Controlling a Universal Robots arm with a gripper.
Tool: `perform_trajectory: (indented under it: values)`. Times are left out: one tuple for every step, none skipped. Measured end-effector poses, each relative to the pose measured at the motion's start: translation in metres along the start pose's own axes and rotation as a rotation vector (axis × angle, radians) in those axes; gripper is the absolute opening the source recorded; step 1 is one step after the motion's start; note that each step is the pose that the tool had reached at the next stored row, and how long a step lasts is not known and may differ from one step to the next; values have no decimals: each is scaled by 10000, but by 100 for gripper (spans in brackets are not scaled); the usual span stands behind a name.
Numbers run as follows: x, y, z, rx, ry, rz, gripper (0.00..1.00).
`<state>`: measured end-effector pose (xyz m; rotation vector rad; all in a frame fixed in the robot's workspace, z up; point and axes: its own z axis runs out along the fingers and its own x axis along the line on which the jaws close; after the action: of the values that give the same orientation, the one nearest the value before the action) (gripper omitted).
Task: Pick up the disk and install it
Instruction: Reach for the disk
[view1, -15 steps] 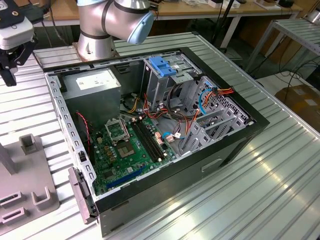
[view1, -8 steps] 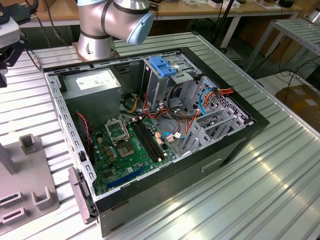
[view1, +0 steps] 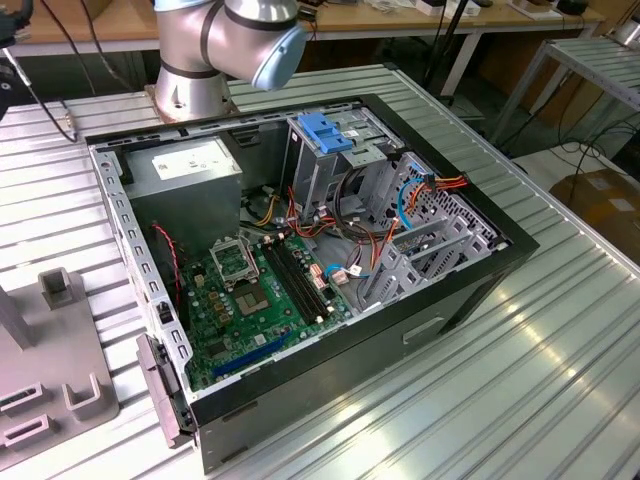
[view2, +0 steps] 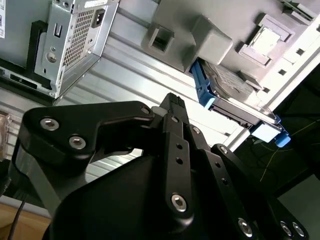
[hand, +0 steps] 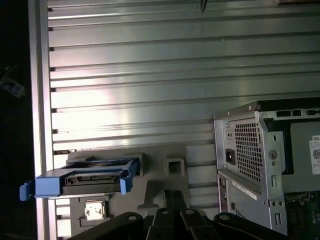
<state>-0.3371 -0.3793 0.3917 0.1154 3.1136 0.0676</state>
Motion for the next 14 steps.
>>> perform_trajectory:
  values:
    - [51,20,0,0,0,1,10]
    - [97,38,0,0,0,-1,10]
    - [132,49,-1,1,1,-1,10]
    - [166,48,-1,0,2,0,10]
    - [186,46,0,0,3,0,10]
    - [206,45,1,1,6,1,10]
    - [245,41,4,1,16,1,10]
    - [294,38,8,2,30,1,10]
    - [323,35,10,3,36,1,10]
    - [351,33,11,3,42,1,10]
    - [397,30,13,3,46,1,10]
    - [487,23,14,3,50,1,10]
    - [545,19,13,5,53,2,10]
    - [580,16,13,4,54,2,10]
